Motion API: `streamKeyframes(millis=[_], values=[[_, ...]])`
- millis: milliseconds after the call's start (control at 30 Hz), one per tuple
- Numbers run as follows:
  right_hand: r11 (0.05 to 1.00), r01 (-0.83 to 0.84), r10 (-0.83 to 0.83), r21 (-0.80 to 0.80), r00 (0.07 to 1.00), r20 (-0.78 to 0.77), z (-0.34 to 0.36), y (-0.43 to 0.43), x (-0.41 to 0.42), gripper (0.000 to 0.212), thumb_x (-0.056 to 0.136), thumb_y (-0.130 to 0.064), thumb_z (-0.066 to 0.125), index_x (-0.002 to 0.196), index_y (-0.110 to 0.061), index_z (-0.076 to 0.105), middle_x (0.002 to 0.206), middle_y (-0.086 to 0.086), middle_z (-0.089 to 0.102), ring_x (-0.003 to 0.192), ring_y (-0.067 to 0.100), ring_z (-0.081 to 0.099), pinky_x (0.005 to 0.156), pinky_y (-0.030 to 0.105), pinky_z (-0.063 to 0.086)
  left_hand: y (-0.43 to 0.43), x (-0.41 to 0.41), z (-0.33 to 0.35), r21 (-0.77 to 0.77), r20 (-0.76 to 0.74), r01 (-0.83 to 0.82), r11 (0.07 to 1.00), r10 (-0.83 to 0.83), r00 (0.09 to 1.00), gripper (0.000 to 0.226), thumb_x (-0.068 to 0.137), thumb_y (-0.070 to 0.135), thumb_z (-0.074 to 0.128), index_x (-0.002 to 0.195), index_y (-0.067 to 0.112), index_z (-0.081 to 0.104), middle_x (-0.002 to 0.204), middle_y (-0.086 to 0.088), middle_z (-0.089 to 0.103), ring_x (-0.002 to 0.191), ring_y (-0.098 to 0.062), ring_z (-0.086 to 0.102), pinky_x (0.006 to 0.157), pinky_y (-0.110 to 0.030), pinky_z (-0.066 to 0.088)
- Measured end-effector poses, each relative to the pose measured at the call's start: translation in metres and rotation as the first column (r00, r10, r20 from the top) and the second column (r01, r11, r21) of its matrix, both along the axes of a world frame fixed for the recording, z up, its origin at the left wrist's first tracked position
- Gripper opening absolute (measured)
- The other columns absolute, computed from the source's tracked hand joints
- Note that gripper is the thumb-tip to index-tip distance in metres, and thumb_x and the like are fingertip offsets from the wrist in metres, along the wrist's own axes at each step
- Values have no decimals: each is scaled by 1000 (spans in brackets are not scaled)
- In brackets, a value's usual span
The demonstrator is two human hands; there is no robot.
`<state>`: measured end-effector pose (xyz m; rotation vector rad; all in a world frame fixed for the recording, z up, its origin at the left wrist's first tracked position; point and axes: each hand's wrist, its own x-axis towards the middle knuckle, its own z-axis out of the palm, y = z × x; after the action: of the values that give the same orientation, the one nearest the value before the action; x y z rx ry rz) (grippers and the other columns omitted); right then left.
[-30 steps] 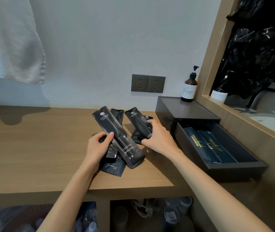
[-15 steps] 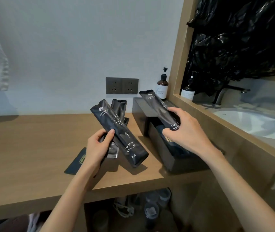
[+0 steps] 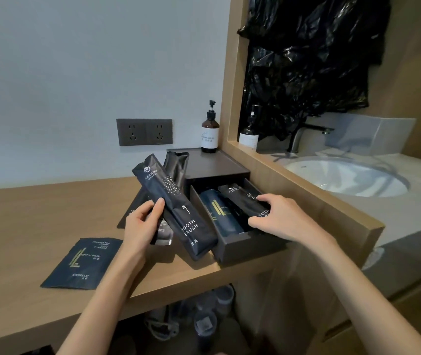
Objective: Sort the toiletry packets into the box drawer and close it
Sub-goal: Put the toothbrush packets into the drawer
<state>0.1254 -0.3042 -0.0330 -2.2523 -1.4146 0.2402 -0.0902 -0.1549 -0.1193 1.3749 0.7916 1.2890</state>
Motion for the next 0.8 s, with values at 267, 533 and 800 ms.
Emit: streamKeyframes(millis=[267,533,800], values=[[1000,-26,26,1,1000,-7,-10,42,8,73,78,-38,64,144,-17,39,110,3,61,87,17,64,76,32,54,-6,-1,-4,-85,2,32,996,-32,999,23,92,33,60,83,15,71,80,-6,73,70,-20,66,63,-34,52],[996,-74,78,56,995,-67,-26,61,10,71,82,-38,64,146,-19,38,131,7,57,69,8,55,59,19,41,-7,-5,-5,-94,22,-11,996,13,1000,22,93,28,59,92,11,72,86,-6,74,73,-12,69,63,-22,54],[981,-125,134,-146,989,58,-33,63,22,69,87,-41,60,148,-22,35,152,11,32,136,29,37,106,39,35,-8,-5,-6,-92,-1,-1,996,1,1000,24,92,30,61,72,20,70,66,3,68,63,-13,61,56,-29,44]])
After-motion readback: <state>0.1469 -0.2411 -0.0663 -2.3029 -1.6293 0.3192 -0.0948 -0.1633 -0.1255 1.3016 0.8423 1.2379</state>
